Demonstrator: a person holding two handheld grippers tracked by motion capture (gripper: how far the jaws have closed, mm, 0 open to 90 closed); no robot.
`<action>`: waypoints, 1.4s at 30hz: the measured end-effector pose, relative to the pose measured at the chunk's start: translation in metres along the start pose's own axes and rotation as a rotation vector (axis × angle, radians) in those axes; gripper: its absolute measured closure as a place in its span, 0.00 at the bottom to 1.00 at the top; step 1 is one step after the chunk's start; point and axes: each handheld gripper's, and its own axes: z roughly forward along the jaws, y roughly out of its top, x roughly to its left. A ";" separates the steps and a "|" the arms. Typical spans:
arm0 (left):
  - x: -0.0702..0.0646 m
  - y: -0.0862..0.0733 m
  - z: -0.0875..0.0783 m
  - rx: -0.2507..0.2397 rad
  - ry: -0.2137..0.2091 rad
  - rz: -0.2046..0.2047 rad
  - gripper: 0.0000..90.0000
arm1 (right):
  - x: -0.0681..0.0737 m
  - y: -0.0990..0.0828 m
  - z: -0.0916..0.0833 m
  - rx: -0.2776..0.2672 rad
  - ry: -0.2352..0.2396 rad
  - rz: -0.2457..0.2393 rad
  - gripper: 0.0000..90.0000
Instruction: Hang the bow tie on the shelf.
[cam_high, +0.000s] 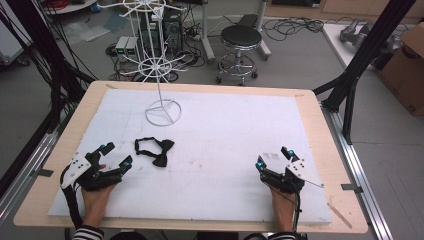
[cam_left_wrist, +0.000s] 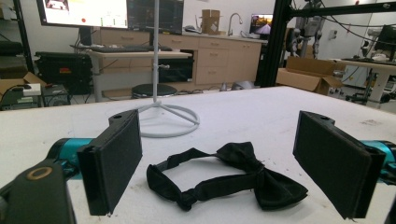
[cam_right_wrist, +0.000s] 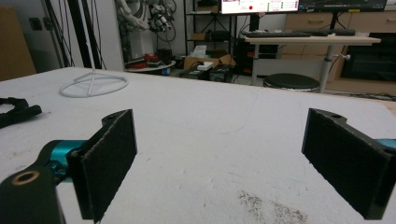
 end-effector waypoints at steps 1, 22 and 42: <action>0.000 0.000 0.000 0.000 0.000 0.000 0.18 | 0.000 0.000 0.000 0.000 0.001 -0.002 0.10; 0.000 0.001 0.001 0.007 0.023 -0.001 0.17 | -0.002 0.000 -0.001 -0.014 0.004 0.019 0.10; 0.004 0.028 0.011 0.173 0.010 0.020 0.17 | -0.002 0.000 -0.001 -0.016 0.004 0.013 0.10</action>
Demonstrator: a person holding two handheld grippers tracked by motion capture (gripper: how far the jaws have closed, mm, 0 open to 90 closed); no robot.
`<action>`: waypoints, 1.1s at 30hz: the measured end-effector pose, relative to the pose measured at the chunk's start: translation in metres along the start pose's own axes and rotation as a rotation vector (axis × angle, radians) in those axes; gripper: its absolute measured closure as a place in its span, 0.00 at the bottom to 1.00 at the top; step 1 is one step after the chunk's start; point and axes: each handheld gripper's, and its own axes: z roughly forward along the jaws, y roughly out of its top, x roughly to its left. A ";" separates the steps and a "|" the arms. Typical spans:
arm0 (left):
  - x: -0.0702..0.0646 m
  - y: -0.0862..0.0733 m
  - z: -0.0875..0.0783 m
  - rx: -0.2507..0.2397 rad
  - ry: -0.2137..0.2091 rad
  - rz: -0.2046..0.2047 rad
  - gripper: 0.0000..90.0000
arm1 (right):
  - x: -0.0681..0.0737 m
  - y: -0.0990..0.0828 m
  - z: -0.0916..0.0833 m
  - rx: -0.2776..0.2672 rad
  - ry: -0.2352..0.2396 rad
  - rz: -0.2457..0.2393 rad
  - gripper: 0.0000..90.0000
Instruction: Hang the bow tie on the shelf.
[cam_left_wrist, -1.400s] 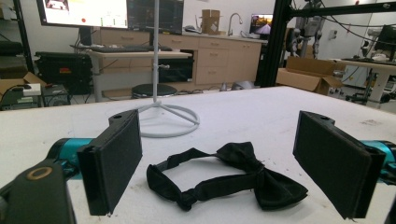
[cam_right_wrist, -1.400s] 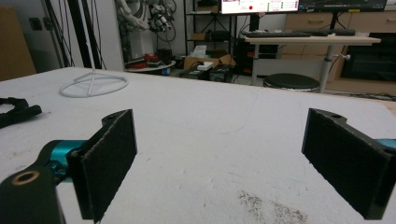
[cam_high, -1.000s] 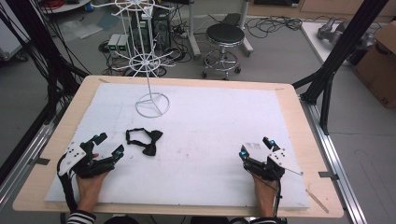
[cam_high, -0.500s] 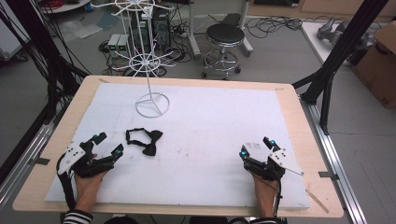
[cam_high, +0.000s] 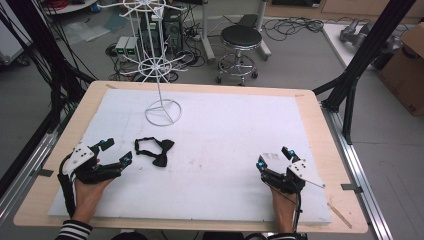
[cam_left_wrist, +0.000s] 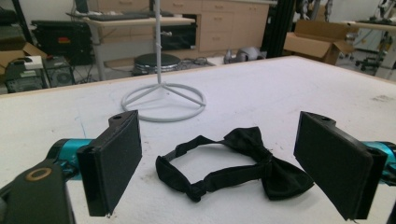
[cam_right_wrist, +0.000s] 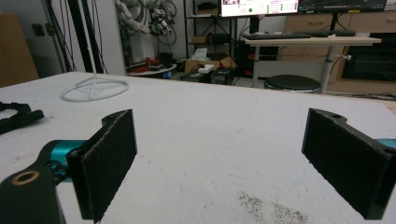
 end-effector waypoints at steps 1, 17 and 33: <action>0.000 0.002 0.001 0.012 -0.002 0.004 0.17 | 0.000 0.000 0.000 0.000 0.001 0.001 0.10; -0.021 0.046 0.030 0.226 -0.075 0.067 0.18 | -0.001 0.000 0.000 -0.003 0.001 0.002 0.10; -0.041 0.067 0.064 0.412 -0.099 0.055 0.20 | -0.001 0.000 0.000 -0.004 0.004 0.018 0.10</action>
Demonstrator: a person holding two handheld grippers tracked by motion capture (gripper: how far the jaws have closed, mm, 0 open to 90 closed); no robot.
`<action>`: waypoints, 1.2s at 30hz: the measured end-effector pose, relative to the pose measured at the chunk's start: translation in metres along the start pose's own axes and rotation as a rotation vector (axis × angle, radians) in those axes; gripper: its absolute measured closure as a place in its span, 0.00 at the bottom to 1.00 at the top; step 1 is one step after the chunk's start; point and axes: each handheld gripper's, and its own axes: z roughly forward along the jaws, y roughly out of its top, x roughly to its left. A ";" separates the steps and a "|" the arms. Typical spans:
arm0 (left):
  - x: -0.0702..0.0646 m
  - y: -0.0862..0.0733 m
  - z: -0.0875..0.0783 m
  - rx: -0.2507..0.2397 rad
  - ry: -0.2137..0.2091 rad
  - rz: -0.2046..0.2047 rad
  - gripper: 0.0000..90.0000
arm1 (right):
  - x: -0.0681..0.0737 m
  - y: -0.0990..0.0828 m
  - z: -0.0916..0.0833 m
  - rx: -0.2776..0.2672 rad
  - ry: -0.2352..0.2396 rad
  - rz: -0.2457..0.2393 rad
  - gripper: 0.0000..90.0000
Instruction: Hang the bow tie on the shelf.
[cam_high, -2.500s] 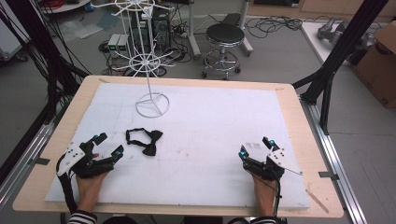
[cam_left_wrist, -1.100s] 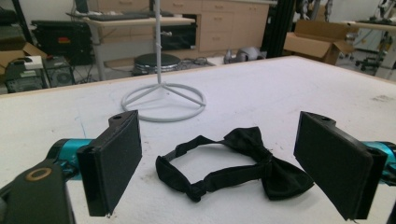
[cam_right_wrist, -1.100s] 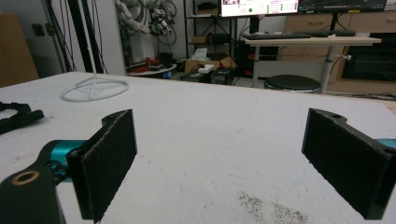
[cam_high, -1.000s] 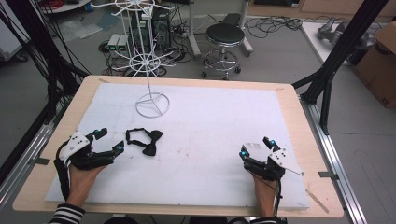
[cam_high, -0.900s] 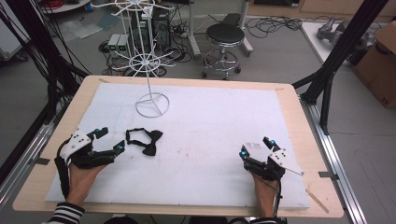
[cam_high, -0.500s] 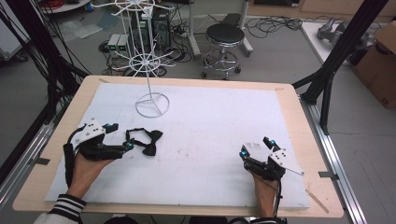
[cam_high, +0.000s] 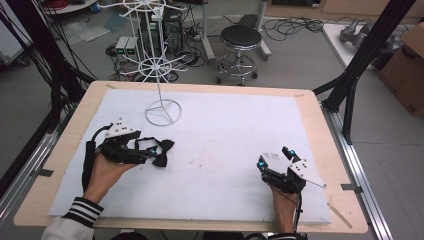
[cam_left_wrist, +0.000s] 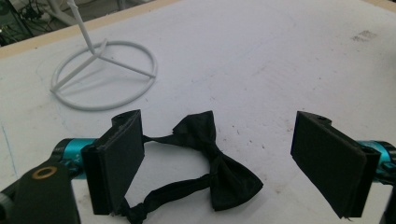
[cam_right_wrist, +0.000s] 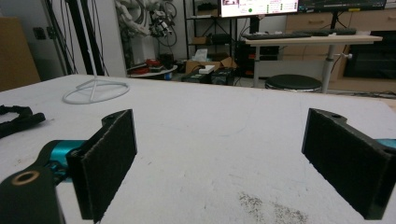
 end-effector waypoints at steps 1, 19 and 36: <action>0.000 0.001 0.002 0.012 0.000 -0.007 0.20 | 0.000 0.000 0.000 0.000 0.000 0.000 0.10; -0.009 0.010 0.039 0.173 -0.002 -0.082 0.22 | 0.000 0.000 0.000 -0.003 0.002 -0.001 0.10; -0.016 0.004 0.064 0.339 0.079 -0.115 0.27 | -0.001 0.000 -0.001 -0.015 0.005 0.009 0.10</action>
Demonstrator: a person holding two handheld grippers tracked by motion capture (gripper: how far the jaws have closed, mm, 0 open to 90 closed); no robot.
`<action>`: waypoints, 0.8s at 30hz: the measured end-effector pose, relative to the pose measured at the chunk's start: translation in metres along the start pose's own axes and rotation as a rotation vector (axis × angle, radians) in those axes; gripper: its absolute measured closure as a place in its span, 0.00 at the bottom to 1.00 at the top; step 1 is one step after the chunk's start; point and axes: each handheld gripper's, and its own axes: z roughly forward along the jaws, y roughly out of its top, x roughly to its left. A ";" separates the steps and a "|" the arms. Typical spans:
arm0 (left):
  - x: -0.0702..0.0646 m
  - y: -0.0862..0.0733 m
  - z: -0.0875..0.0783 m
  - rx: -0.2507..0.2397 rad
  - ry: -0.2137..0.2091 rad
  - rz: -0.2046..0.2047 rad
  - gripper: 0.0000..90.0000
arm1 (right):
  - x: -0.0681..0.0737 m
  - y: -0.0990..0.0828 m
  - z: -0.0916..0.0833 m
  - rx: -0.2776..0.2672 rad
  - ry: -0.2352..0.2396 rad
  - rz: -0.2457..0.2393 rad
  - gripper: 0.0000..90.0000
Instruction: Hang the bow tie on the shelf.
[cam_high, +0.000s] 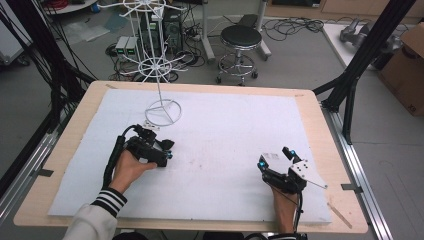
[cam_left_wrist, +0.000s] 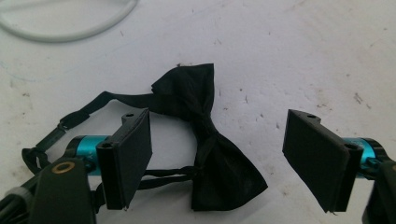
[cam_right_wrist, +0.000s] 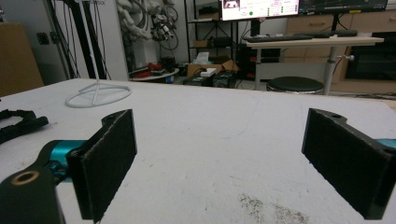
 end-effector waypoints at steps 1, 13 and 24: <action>0.000 0.000 0.002 0.011 0.001 -0.001 0.27 | 0.000 0.000 0.000 0.000 0.000 0.001 0.10; 0.000 0.001 0.011 0.060 0.036 -0.043 0.31 | 0.000 0.000 -0.001 -0.004 0.003 0.008 0.10; -0.004 0.005 0.020 0.104 0.046 -0.058 0.37 | -0.001 0.000 -0.001 -0.008 0.006 0.007 0.10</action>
